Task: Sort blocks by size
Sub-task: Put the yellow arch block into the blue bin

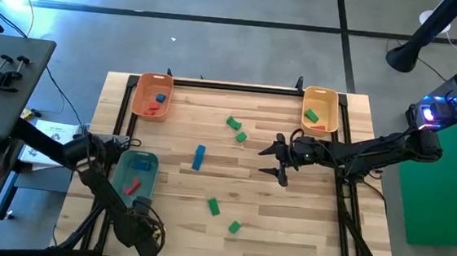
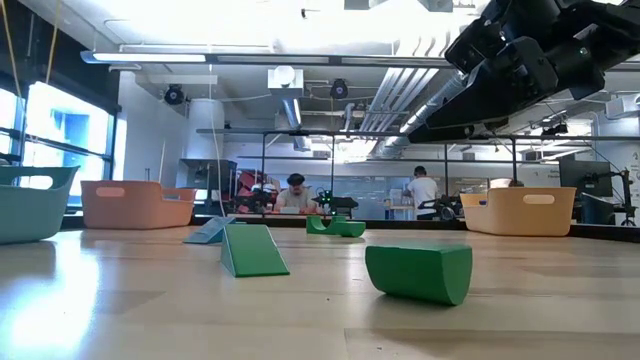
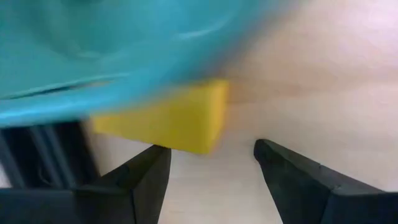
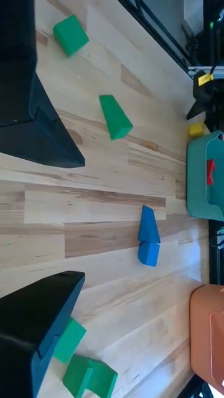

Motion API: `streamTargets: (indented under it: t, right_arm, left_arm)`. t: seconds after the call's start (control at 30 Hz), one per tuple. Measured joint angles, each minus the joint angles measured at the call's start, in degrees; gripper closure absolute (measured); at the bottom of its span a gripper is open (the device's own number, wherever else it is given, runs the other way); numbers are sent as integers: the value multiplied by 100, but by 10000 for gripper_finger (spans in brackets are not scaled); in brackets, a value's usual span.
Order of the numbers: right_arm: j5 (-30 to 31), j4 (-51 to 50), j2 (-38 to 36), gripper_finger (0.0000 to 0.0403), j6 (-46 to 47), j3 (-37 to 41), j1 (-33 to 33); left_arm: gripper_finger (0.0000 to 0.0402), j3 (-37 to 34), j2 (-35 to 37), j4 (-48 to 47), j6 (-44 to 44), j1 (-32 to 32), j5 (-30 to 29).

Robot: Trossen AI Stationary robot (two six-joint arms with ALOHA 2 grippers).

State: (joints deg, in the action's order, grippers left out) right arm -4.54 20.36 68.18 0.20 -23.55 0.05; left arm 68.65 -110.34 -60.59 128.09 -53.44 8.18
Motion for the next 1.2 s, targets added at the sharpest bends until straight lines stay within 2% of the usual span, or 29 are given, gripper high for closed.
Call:
streamTargets:
  t: [0.13, 0.2, 0.27, 0.37, 0.47, 0.57, 0.67, 0.77, 0.97, 1.07, 1.2]
  right_arm:
    - [0, 1, 0, 122, 0, 0, 0]
    - [0, 4, 0, 122, -1, 0, 0]
    - [0, 4, 0, 122, -1, 0, -1]
    - [0, 4, 0, 122, -6, 0, 0]
    - [0, 6, 0, 122, -12, 0, -1]
    - [0, 4, 0, 122, -17, 0, 0]
    - [1, 4, 0, 122, -28, 0, 0]
    - [0, 4, 0, 122, -21, 0, 0]
    - [2, 2, 0, 122, -19, 0, 0]
    - [0, 0, 0, 122, -19, 0, 0]
    - [0, 0, 0, 122, -3, 0, 0]
  left_arm:
    - [163, 450, -23, 445, -772, 47, -1010]
    - [163, 728, -16, 245, -1165, 68, -1487]
    - [163, 989, -16, 167, -1374, 79, -1645]
    - [163, 1278, -2, -400, -1535, 95, -1391]
    - [163, 1282, -18, -703, -2087, 102, -670]
    - [163, 1284, -28, -871, -3493, 87, -228]
    - [163, 1282, -44, -839, -5159, 85, -244]
    - [163, 1217, -44, -870, -6144, 91, -267]
    - [164, 793, -44, -871, -6503, 86, 380]
    - [174, 721, -44, -858, -6474, 33, 306]
    - [206, 697, -42, -914, -6442, -55, 326]
